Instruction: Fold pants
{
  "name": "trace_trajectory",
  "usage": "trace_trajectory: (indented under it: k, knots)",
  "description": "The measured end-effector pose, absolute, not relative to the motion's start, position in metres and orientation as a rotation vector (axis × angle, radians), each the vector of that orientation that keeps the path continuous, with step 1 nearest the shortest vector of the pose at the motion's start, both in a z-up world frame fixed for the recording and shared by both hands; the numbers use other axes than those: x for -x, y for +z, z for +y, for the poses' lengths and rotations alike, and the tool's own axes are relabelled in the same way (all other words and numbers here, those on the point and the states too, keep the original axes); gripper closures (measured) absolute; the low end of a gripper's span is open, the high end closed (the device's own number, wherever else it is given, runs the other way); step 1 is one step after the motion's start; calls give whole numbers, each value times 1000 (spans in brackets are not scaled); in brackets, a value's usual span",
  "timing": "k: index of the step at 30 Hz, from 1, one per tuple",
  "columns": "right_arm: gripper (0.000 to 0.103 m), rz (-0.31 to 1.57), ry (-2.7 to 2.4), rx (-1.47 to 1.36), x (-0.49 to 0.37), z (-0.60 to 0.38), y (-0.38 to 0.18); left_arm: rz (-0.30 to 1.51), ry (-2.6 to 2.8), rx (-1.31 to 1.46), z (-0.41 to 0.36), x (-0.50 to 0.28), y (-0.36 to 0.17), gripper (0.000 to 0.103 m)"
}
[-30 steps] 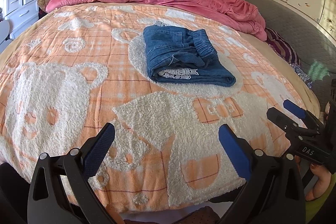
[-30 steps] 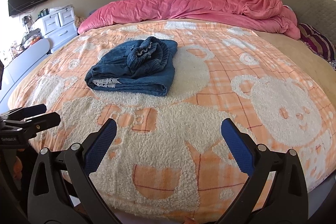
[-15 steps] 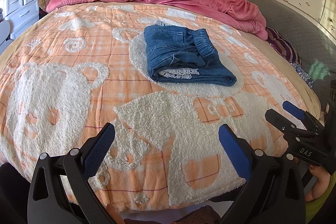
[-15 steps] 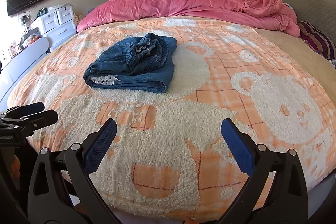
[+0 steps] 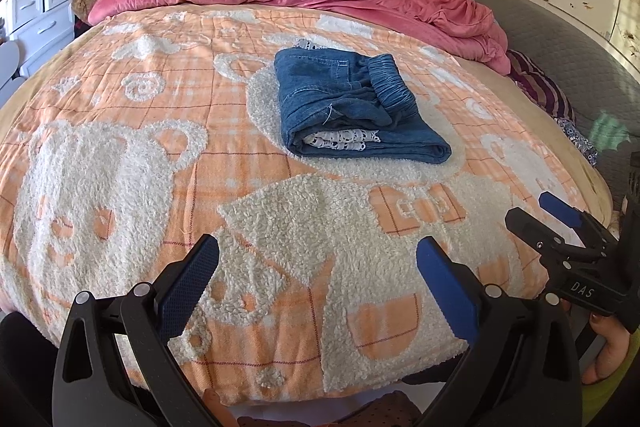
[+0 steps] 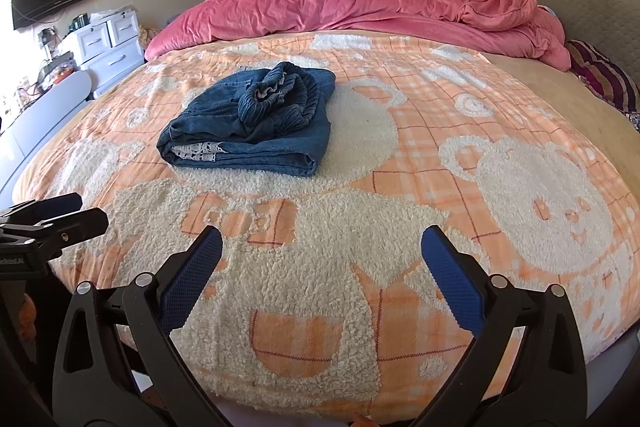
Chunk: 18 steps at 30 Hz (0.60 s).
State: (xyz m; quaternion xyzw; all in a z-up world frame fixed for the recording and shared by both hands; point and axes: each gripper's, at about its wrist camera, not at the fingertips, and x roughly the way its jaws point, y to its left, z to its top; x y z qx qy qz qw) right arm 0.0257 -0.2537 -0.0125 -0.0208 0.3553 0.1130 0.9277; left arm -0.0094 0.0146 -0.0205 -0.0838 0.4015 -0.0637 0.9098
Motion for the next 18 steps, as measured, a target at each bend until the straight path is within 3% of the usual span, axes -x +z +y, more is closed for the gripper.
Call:
trace_trajectory:
  k: [18]
  knots:
    - [9,738,228,46,-26,-254,-15,839,-140,178,15,9,-21,4]
